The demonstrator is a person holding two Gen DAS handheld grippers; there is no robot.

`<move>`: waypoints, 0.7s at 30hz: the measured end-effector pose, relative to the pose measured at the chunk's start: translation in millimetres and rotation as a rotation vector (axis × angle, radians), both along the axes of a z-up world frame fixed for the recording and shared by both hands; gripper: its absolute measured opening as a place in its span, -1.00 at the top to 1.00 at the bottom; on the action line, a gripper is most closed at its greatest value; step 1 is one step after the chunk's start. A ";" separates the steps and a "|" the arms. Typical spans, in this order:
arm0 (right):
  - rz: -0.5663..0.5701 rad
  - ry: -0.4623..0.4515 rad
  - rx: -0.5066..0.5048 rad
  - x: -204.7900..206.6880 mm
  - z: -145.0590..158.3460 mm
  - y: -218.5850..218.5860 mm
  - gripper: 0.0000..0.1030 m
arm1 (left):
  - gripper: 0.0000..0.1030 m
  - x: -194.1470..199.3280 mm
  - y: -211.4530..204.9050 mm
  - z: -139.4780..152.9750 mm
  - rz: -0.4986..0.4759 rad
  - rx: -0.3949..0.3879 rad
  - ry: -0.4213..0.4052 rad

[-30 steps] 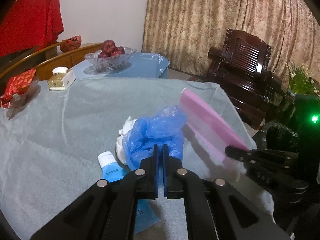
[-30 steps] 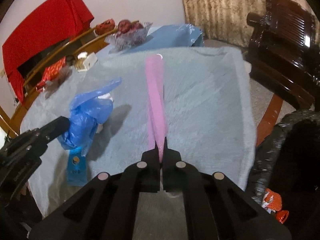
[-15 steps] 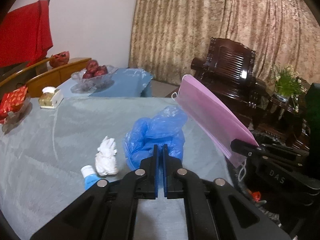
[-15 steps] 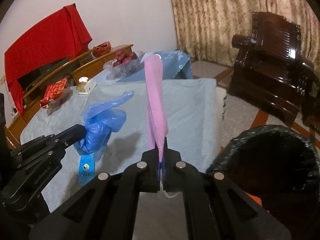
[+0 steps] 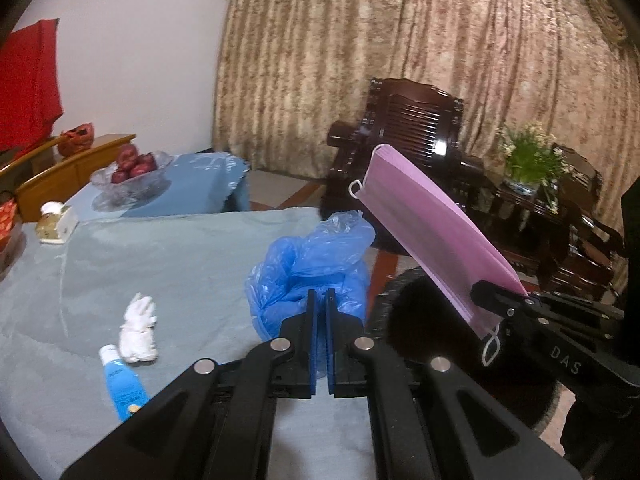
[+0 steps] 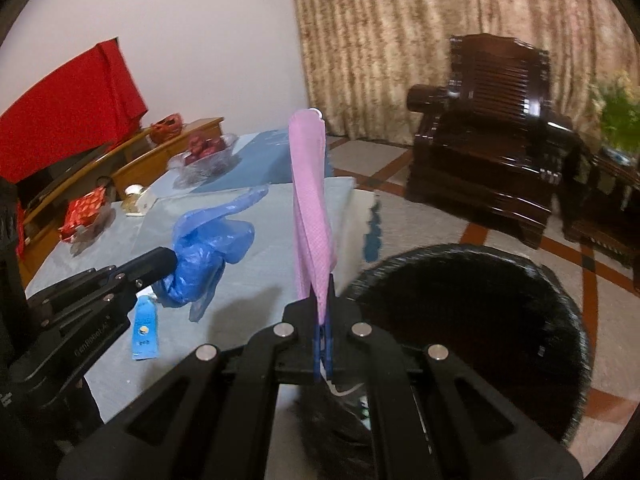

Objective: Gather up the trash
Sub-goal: 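Carry the mask and blue glove over the bin and open both grippers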

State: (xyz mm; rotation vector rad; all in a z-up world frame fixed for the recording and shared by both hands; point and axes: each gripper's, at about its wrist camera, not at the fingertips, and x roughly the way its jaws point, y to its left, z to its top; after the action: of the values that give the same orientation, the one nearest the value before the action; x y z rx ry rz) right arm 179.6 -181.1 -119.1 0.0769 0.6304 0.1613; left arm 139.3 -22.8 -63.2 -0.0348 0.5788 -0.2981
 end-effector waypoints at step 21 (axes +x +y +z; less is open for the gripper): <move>-0.228 0.015 -0.008 -46.2 -17.5 -102.2 0.99 | 0.94 -2.6 -109.0 -11.2 -0.196 0.028 0.012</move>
State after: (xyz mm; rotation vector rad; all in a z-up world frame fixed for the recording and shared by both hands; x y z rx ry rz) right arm 133.4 -283.3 -136.5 0.1419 0.6324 -0.0617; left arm 136.7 -131.7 -74.3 0.0477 0.5994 -0.4807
